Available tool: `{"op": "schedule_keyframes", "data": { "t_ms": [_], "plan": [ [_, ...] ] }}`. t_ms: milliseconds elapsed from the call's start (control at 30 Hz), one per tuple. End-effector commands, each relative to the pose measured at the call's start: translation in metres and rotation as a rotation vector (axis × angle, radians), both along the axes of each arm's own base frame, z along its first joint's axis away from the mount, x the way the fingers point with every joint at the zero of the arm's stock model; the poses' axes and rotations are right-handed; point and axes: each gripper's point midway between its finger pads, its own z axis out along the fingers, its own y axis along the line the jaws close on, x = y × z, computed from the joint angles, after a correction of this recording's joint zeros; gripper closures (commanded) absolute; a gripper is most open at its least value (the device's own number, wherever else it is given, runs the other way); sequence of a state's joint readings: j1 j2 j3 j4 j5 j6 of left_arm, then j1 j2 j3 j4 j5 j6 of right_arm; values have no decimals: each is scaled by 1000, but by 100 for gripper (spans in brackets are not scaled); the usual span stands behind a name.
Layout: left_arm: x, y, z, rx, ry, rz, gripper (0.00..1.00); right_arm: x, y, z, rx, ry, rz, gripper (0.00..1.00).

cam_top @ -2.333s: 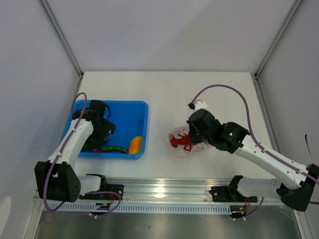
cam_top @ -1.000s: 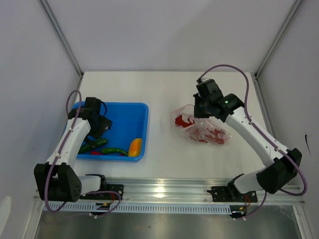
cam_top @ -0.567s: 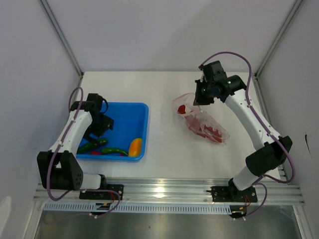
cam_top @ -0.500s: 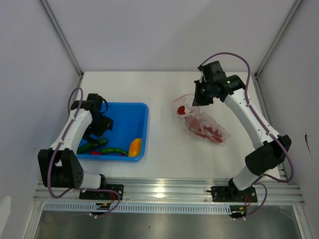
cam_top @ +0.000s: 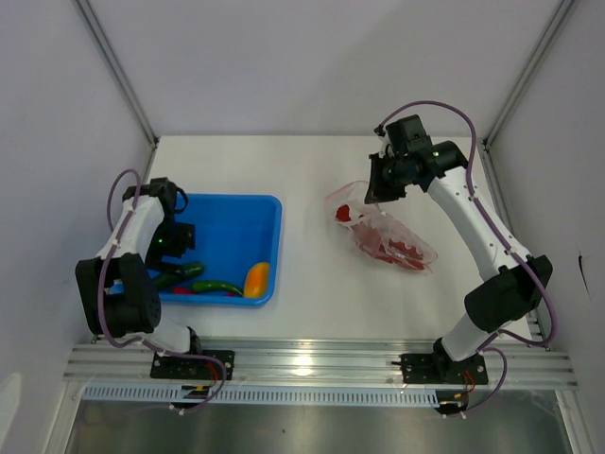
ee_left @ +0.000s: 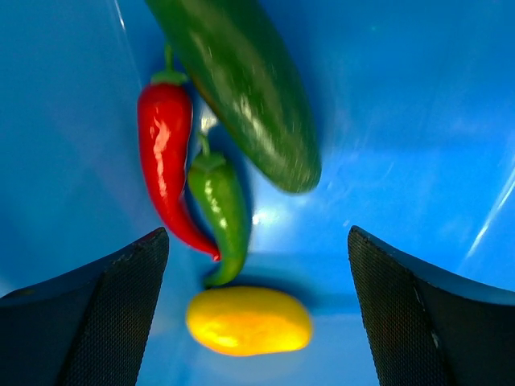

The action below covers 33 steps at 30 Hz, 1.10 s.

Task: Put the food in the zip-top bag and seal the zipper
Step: Pick up the fake vegetable from the bin.

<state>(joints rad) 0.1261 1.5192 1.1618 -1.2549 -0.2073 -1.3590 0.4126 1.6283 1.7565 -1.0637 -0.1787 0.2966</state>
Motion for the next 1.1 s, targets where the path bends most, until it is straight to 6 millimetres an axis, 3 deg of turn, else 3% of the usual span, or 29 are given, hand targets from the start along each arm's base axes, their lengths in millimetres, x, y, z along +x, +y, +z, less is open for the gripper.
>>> {"op": "schedule_keyframes", "data": {
  "t_ms": [0,133,400,500,700,733,800,900,967,1067],
  "plan": [
    [10,14,-5,16,-24,105,7,0,4,34,53,-92,35,100],
    [9,23,-24,29,50,125,7,-3,5,38,57,-102,40,100],
    [19,21,-60,-6,95,139,9,-4,8,40,53,-109,49,100],
    [20,16,-68,-33,104,145,18,-4,7,42,49,-115,48,100],
    [23,14,-71,-50,97,134,48,-2,4,45,41,-128,38,100],
    [24,13,-69,-54,96,127,60,-2,4,46,41,-132,37,100],
    [25,12,-68,-64,95,116,72,-1,4,48,42,-140,37,100],
    [25,7,-60,-92,87,103,75,-1,4,49,43,-146,33,100],
    [26,0,-52,-109,67,85,87,0,3,51,44,-153,30,100],
    [35,-15,-31,-132,-3,39,96,1,3,56,47,-169,27,100]
  ]
}}
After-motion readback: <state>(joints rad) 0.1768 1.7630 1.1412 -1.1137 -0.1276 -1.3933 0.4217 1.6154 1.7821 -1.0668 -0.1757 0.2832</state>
